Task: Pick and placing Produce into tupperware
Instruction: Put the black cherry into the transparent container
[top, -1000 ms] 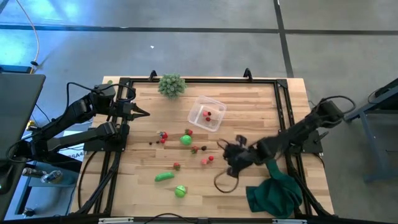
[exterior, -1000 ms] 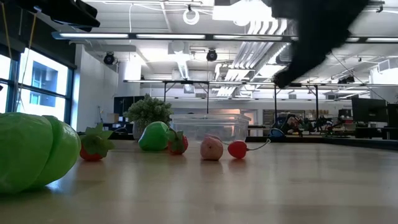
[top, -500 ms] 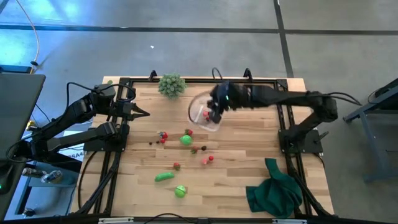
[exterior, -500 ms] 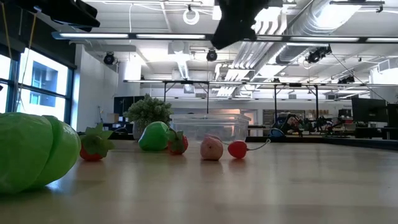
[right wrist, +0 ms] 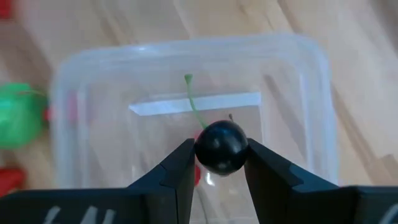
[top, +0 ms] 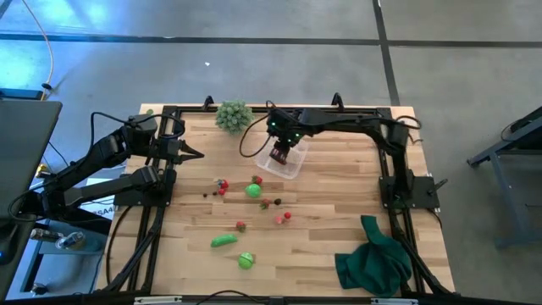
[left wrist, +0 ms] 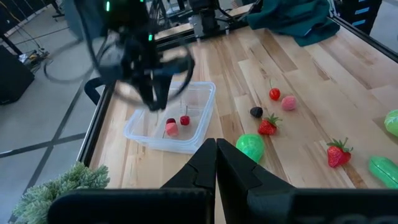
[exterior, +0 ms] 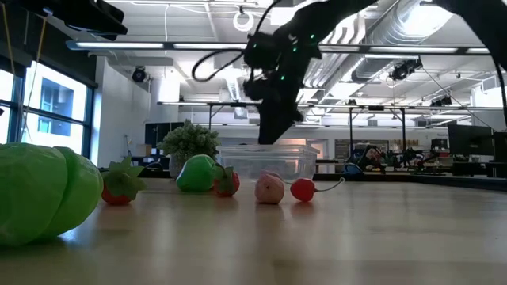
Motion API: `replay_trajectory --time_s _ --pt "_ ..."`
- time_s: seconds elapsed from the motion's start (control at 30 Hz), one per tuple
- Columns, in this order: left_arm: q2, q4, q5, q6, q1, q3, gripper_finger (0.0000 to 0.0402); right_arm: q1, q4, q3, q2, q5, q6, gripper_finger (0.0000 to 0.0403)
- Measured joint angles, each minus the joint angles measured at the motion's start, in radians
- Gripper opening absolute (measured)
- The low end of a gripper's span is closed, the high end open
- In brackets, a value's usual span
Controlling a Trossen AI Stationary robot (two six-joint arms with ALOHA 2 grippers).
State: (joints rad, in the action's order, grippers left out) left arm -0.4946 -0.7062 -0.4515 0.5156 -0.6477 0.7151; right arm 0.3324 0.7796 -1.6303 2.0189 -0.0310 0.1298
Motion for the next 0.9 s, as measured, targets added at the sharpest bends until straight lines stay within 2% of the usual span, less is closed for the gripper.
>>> replay_trajectory --time_s 0.3,0.9 --pt "0.0 0.0 0.0 0.0 0.0 0.0 0.0003 0.043 0.042 -0.063 0.118 0.007 0.028 0.0112" --pt "0.0 0.0 0.0 0.0 0.0 0.0 0.0003 0.054 0.05 -0.066 0.143 -0.049 0.053 0.0112"
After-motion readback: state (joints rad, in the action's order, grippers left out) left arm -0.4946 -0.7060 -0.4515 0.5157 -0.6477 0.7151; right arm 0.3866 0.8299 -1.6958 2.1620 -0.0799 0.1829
